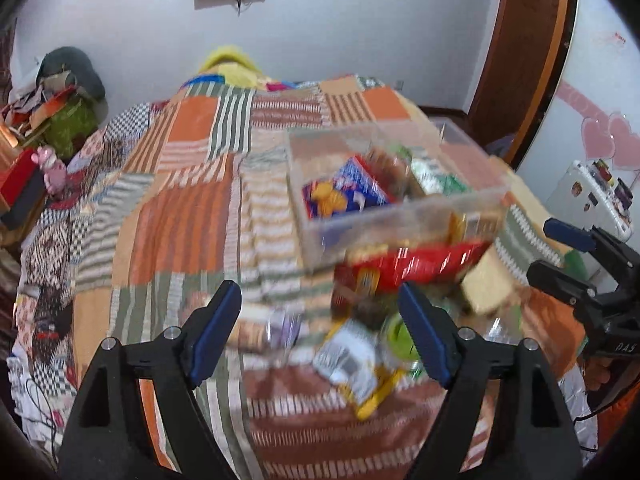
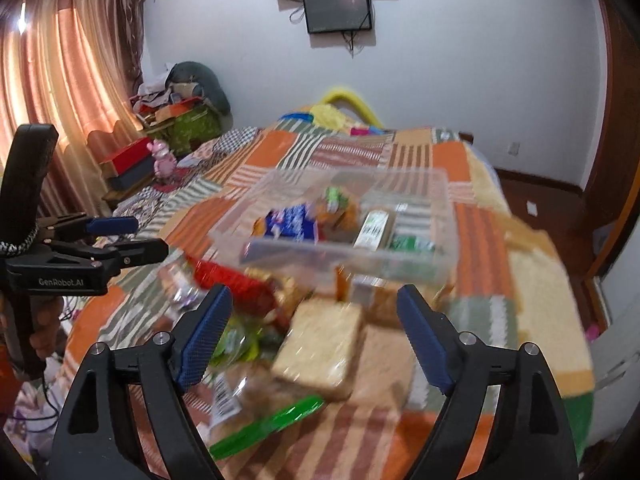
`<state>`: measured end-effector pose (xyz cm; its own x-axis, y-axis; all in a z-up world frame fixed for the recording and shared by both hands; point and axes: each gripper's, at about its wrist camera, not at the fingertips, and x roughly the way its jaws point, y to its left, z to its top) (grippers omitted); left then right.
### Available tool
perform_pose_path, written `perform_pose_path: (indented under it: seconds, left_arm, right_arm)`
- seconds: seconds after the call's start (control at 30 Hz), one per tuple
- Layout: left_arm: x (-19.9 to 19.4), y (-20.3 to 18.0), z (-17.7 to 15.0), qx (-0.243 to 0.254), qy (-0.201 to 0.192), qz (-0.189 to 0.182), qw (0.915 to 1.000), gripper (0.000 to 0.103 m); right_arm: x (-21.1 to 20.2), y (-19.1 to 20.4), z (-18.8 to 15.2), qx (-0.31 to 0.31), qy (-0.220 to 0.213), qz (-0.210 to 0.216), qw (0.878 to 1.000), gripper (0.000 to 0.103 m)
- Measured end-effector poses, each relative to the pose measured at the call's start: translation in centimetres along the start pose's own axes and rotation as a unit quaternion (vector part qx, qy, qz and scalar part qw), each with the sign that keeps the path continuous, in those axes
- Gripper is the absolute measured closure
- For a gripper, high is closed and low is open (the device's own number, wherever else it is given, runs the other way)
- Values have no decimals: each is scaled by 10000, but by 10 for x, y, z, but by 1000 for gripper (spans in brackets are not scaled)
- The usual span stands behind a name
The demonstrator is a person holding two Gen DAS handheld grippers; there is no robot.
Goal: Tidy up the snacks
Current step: 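Grasp the yellow KakaBiz bag with left tool while right tool grasps the bread bag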
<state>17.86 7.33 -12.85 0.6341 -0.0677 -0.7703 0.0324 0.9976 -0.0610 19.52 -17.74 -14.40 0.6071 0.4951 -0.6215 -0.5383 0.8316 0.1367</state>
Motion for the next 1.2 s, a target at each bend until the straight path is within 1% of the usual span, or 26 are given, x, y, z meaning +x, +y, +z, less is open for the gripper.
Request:
perform_pose_path:
  seconds: [0.07,0.13,0.23,0.3,0.37,0.5,0.63,0.77,0.83,0.93,0.97,1.0,1.07,1.17,1.2]
  left_arm:
    - [5,1,-14,13,74,39,10000,22]
    - [11,3,-29,-41,222,-48,9997,22]
    - [22,6,-46,-144,431,-139,9989,22]
    - [29,7,-55,-238,566,-197,9979,22]
    - [34,6,-60,-301,620,-247,9973,22]
    - [45,4,-61,-437,678,-366,9961,22]
    - [59,-1,-57,-456,743,-446,9952,22]
    - [65,-3,-55,-455,679,-405,9958,22]
    - [69,-3,-53,-471,669,-402,9958,22]
    - [74,-3,-53,-501,675,-405,9956,23]
    - [76,-2,-54,-493,689,-420,9955,25]
    - [77,-2,-55,-493,690,-449,9954,26]
    - [77,-1,-56,-532,662,-477,9952,33]
    - [74,1,-58,-538,551,-414,9962,46]
    - [72,2,-58,-546,516,-439,9962,48]
  right_arm:
    - [4,3,-7,67,106,2,9999,21]
    - [9,3,-14,200,190,-35,9996,21]
    - [14,1,-26,480,391,127,9980,21]
    - [17,1,-32,590,492,154,9969,21]
    - [19,2,-35,680,584,211,9958,21]
    - [24,7,-36,712,723,259,9945,21]
    - [30,14,-40,633,831,248,9942,21]
    - [36,15,-44,645,935,296,9931,21]
    - [36,14,-45,638,911,291,9934,22]
    - [34,10,-46,686,892,378,9929,28]
    - [33,9,-46,697,890,412,9927,32]
    - [31,7,-47,723,884,492,9922,38]
    - [30,5,-49,781,926,655,9905,45]
    - [28,5,-52,795,883,685,9906,48]
    - [26,5,-53,790,866,687,9907,50]
